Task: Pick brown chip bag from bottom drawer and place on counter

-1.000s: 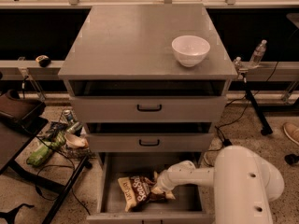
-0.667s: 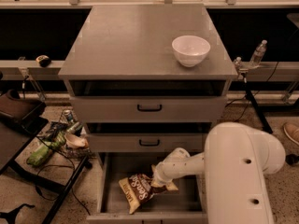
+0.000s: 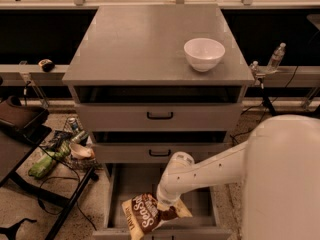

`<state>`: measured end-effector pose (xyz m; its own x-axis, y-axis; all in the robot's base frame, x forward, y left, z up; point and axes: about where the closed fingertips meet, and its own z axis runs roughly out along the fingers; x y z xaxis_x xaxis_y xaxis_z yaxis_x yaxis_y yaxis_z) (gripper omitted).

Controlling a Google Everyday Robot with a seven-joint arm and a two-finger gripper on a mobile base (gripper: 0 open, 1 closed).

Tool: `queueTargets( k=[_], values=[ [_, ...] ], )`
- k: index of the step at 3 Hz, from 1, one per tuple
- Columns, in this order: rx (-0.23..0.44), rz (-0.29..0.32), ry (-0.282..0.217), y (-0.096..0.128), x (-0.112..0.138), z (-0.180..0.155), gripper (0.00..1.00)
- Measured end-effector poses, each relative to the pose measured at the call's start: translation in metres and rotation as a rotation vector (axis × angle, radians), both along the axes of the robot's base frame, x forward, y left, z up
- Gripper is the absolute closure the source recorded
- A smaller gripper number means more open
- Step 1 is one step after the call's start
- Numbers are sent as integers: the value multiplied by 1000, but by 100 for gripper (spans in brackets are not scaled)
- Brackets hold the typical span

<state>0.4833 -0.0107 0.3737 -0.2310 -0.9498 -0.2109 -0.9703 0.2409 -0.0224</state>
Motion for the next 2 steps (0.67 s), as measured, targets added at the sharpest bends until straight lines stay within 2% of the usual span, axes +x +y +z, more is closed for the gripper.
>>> queueTargets(
  k=[1, 2],
  values=[
    [-9, -151, 106, 2, -76, 57, 100],
    [2, -284, 112, -3, -113, 142, 100]
  ],
)
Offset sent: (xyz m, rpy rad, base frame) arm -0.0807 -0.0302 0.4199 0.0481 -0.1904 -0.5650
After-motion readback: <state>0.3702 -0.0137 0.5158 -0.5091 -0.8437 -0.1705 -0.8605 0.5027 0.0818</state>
